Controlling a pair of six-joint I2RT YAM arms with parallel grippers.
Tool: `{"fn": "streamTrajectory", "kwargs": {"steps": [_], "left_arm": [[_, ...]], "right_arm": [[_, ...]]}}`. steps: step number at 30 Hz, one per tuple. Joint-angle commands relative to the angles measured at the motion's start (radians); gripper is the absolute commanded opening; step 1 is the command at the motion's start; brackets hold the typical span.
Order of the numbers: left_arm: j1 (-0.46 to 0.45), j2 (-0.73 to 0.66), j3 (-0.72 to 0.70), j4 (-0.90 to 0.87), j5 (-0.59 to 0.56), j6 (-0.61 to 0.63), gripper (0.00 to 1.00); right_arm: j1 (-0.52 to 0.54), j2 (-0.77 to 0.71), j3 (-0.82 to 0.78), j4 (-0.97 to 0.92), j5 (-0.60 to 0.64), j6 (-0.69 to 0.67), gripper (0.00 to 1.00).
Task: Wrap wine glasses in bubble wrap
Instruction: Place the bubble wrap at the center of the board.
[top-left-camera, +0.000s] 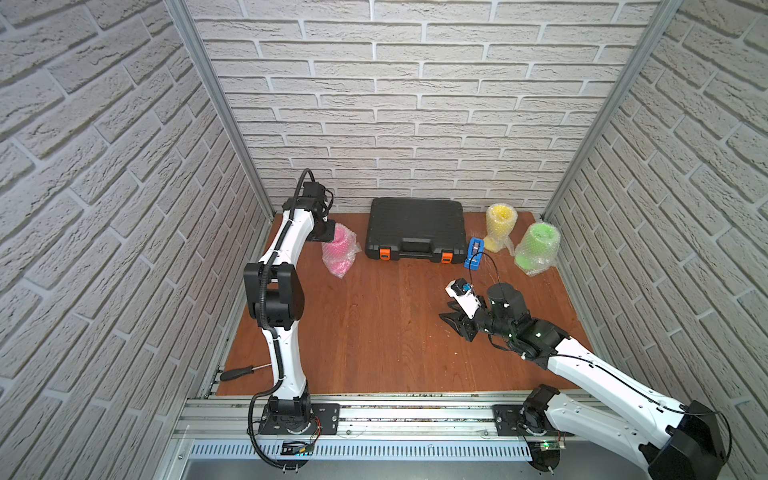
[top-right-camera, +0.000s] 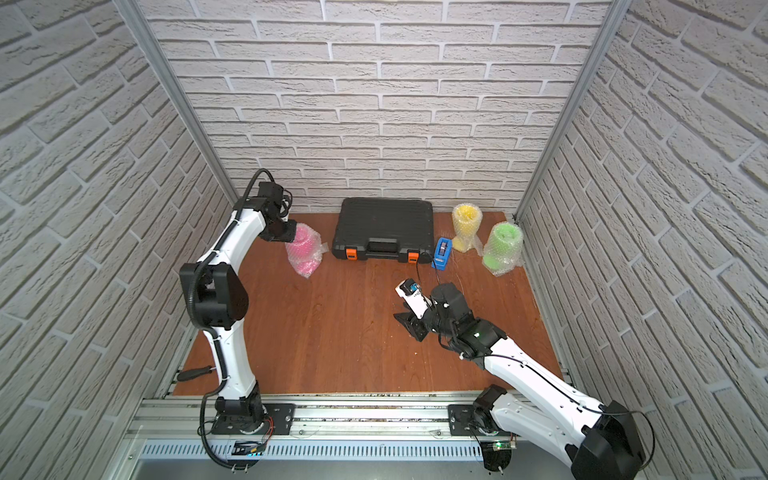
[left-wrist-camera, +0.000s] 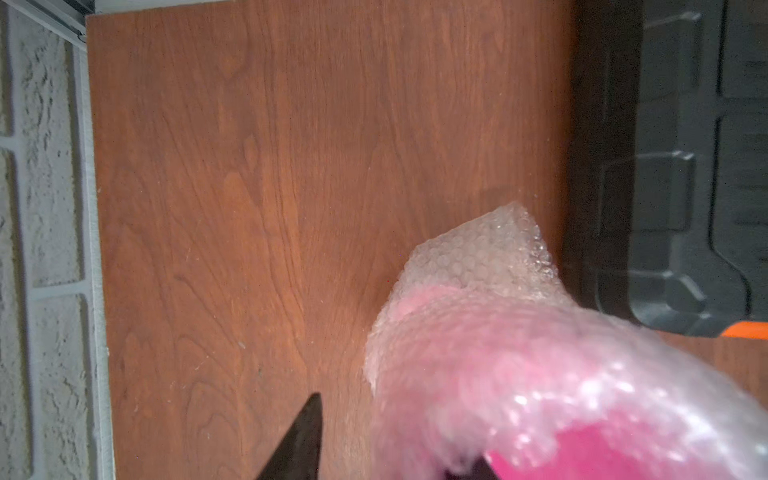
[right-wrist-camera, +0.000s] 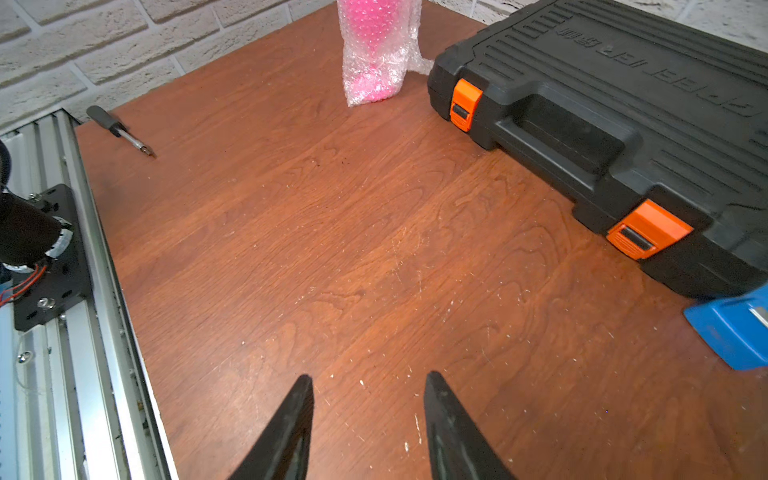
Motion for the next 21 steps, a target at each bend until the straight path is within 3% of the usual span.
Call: {"fn": "streamTrajectory", "kwargs": {"steps": [1, 8, 12, 13, 17, 18, 19, 21], "left_arm": [[0.006, -0.073, -0.003, 0.020, 0.010, 0.014, 0.58], [0.006, -0.108, 0.046, -0.016, 0.015, 0.027, 0.80], [0.007, -0.157, 0.043, -0.016, 0.000, 0.021, 0.98], [0.007, -0.180, 0.031, -0.009, -0.007, 0.019, 0.98], [0.007, -0.312, -0.118, 0.082, -0.031, 0.008, 0.98], [0.007, -0.362, -0.189, 0.124, -0.037, 0.002, 0.98], [0.006, -0.416, -0.265, 0.169, -0.044, -0.006, 0.98], [0.006, -0.517, -0.418, 0.259, -0.056, -0.019, 0.98]], "right_arm": [[-0.004, -0.033, 0.041, -0.045, 0.063, -0.032, 0.47], [-0.014, -0.041, 0.093, -0.116, 0.151, -0.045, 0.49], [-0.029, -0.032, 0.111, -0.130, 0.257, -0.034, 0.52], [-0.035, -0.027, 0.114, -0.130, 0.303, -0.023, 0.53], [-0.075, -0.007, 0.101, -0.092, 0.476, 0.023, 0.73], [-0.093, -0.001, 0.087, -0.066, 0.511, 0.031, 0.82], [-0.116, 0.007, 0.074, -0.041, 0.547, 0.047, 0.99], [-0.169, 0.028, 0.059, -0.009, 0.579, 0.083, 1.00]]}}
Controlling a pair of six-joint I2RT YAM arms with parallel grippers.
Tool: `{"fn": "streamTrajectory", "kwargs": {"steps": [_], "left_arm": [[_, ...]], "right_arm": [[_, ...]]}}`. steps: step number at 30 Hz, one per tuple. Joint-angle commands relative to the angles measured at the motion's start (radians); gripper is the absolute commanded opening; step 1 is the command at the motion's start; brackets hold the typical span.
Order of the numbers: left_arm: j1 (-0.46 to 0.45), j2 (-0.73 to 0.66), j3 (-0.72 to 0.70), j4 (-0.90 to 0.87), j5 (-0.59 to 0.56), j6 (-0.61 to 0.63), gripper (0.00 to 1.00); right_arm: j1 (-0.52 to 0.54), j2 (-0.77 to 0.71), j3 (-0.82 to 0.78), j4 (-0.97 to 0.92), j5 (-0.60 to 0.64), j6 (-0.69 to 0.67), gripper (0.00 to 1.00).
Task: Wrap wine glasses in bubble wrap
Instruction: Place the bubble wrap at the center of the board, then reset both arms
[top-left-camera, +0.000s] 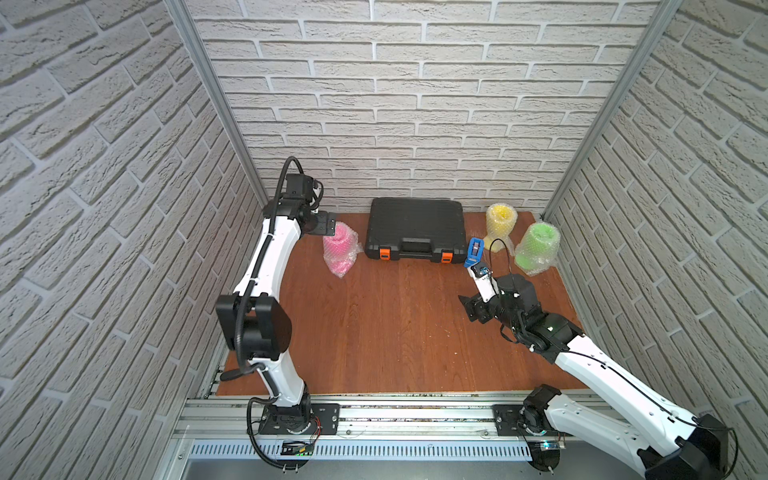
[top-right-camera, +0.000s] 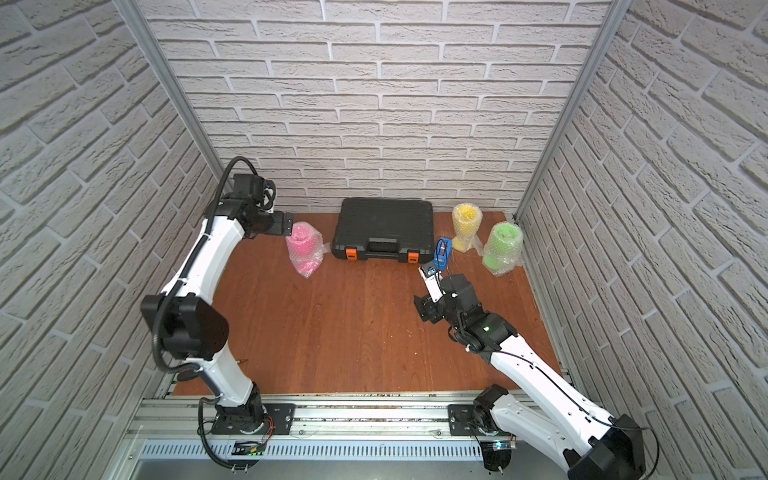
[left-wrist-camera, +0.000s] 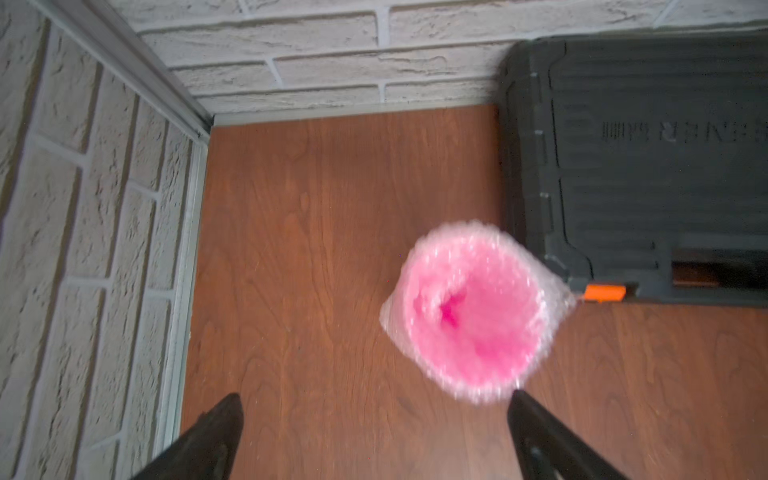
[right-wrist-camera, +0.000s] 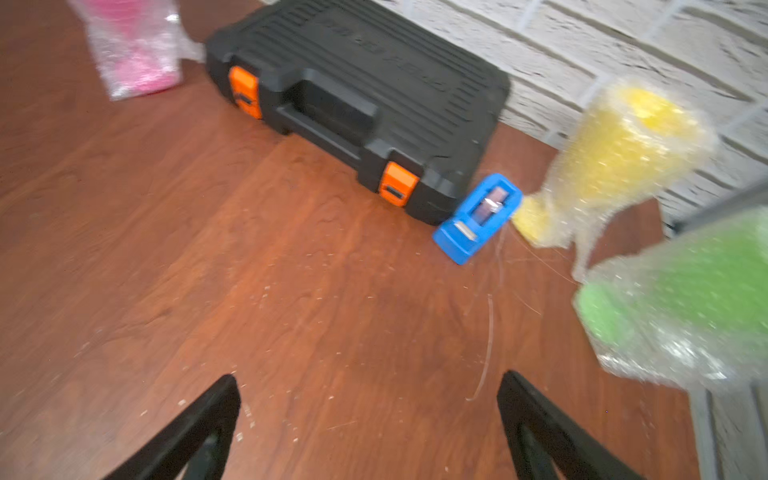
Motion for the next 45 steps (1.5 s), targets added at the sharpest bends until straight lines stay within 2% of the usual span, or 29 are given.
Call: {"fn": "streamTrajectory", "kwargs": {"steps": [1, 5, 9, 12, 15, 17, 18, 20, 22, 27, 30, 32, 37, 40, 45], "left_arm": [[0.006, -0.156, -0.213, 0.179, -0.035, -0.034, 0.98], [0.004, -0.353, -0.530, 0.341, -0.059, -0.065, 0.98], [0.002, -0.511, -0.849, 0.527, -0.141, -0.103, 0.98], [-0.004, -0.566, -1.067, 0.731, -0.176, -0.111, 0.98], [-0.028, -0.562, -1.247, 0.995, -0.165, -0.005, 0.98], [-0.044, -0.522, -1.312, 1.119, -0.163, 0.067, 0.98], [-0.048, -0.493, -1.332, 1.167, -0.165, 0.088, 0.98], [-0.047, -0.454, -1.304, 1.155, -0.186, 0.091, 0.98], [-0.047, -0.417, -1.301, 1.216, -0.183, 0.111, 0.98], [-0.026, -0.321, -1.356, 1.554, -0.111, 0.139, 0.98], [-0.003, -0.257, -1.346, 1.630, -0.051, 0.160, 0.98], [0.022, -0.204, -1.357, 1.710, -0.015, 0.157, 0.98], [0.105, -0.175, -1.344, 1.704, 0.091, 0.087, 0.98], [0.140, -0.083, -1.362, 1.836, 0.160, 0.069, 0.98], [0.165, -0.087, -1.317, 1.737, 0.203, 0.054, 0.98]], "right_arm": [[-0.080, 0.029, -0.030, 0.096, 0.136, 0.074, 1.00], [-0.170, 0.065, -0.092, 0.206, 0.162, 0.094, 1.00], [-0.244, 0.135, -0.161, 0.346, 0.186, 0.083, 0.99], [-0.287, 0.204, -0.198, 0.450, 0.182, 0.076, 1.00], [-0.325, 0.274, -0.233, 0.559, 0.188, 0.074, 1.00], [-0.346, 0.312, -0.252, 0.625, 0.201, 0.082, 0.99], [-0.358, 0.331, -0.262, 0.661, 0.203, 0.100, 1.00], [-0.372, 0.348, -0.255, 0.685, 0.193, 0.123, 0.99], [-0.375, 0.362, -0.273, 0.774, 0.145, 0.105, 0.98], [-0.402, 0.426, -0.314, 0.981, 0.038, 0.097, 0.99], [-0.417, 0.511, -0.333, 1.091, 0.002, 0.100, 0.98], [-0.417, 0.514, -0.331, 1.077, -0.013, 0.095, 0.98], [-0.417, 0.519, -0.325, 1.073, -0.010, 0.095, 1.00], [-0.417, 0.519, -0.325, 1.073, -0.009, 0.092, 0.99], [-0.414, 0.517, -0.325, 1.071, -0.010, 0.091, 0.99]]}}
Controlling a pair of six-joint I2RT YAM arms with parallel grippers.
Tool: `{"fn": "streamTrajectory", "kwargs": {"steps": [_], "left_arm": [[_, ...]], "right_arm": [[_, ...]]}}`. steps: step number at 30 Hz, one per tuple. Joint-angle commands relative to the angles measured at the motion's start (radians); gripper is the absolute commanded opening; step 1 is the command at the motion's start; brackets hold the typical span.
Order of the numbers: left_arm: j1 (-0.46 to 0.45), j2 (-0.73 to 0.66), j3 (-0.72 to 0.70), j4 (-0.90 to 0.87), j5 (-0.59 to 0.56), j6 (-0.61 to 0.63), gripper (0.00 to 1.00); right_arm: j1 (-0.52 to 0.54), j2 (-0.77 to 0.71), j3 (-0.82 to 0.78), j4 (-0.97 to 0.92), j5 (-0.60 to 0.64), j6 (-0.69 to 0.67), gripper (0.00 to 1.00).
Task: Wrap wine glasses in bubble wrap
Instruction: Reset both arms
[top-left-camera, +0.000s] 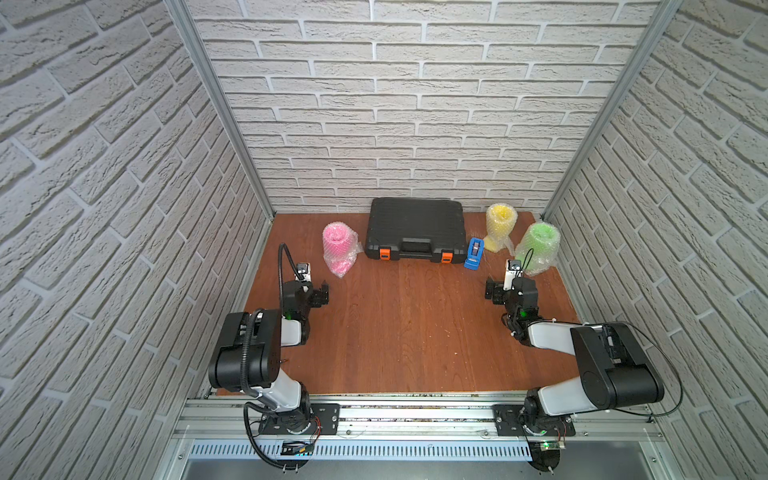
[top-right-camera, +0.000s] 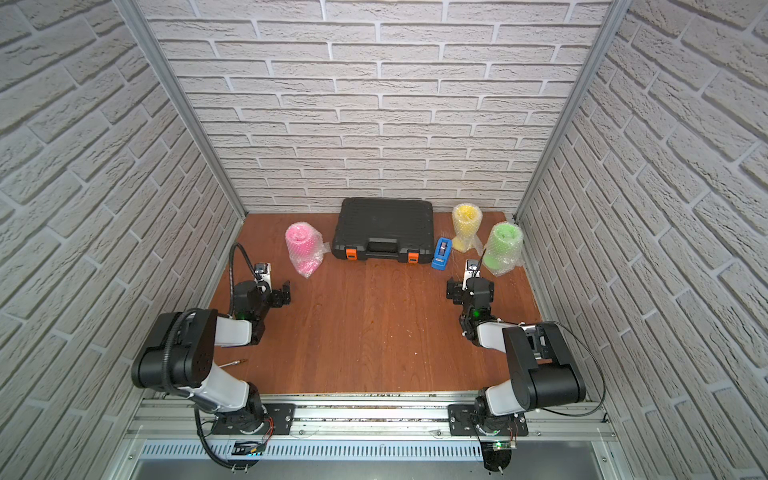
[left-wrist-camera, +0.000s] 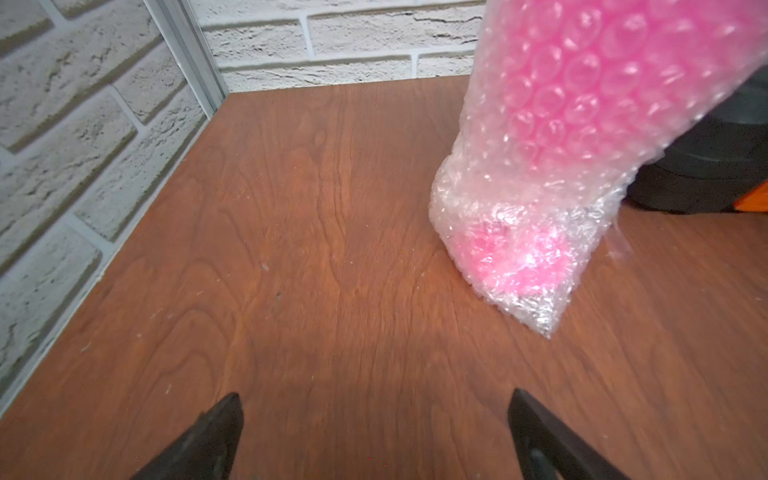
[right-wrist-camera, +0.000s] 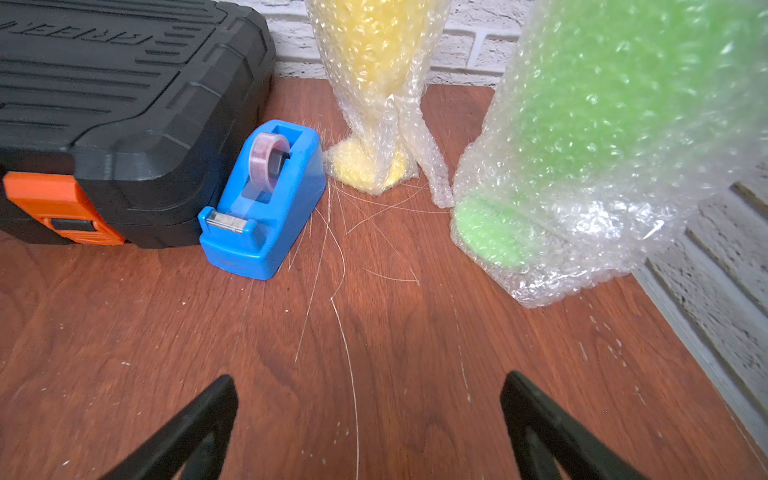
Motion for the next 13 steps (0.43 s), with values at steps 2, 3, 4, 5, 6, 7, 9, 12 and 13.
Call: {"fn": "streamTrajectory", "kwargs": {"steps": [2, 3, 4, 5, 6, 7, 9, 12, 13], "left_arm": [[0.010, 0.003, 0.029, 0.052, 0.019, -0.037, 0.98], [0.011, 0.002, 0.033, 0.046, 0.012, -0.041, 0.98], [0.011, 0.004, 0.033, 0.050, 0.010, -0.041, 0.98], [0.011, 0.003, 0.033, 0.047, 0.010, -0.040, 0.98], [0.012, 0.004, 0.033, 0.048, 0.011, -0.041, 0.98], [0.011, 0.003, 0.031, 0.049, 0.010, -0.041, 0.98], [0.012, 0.000, 0.029, 0.052, 0.010, -0.042, 0.98], [0.011, 0.000, 0.027, 0.053, 0.011, -0.040, 0.98], [0.011, 0.000, 0.027, 0.054, 0.011, -0.040, 0.98]], "right_arm": [[0.000, -0.011, 0.002, 0.048, -0.007, 0.001, 0.99], [-0.001, -0.010, 0.002, 0.051, -0.008, 0.000, 0.99], [0.000, -0.011, 0.002, 0.049, -0.008, 0.000, 0.99], [0.000, -0.010, 0.002, 0.050, -0.006, 0.001, 0.99], [0.000, -0.010, 0.003, 0.048, -0.006, 0.001, 0.99], [0.000, -0.010, 0.002, 0.049, -0.007, 0.000, 0.99], [0.002, 0.003, 0.003, 0.059, -0.030, -0.009, 0.99], [0.001, 0.040, -0.028, 0.167, -0.073, -0.040, 0.99], [0.002, 0.018, -0.016, 0.116, -0.071, -0.036, 0.99]]}}
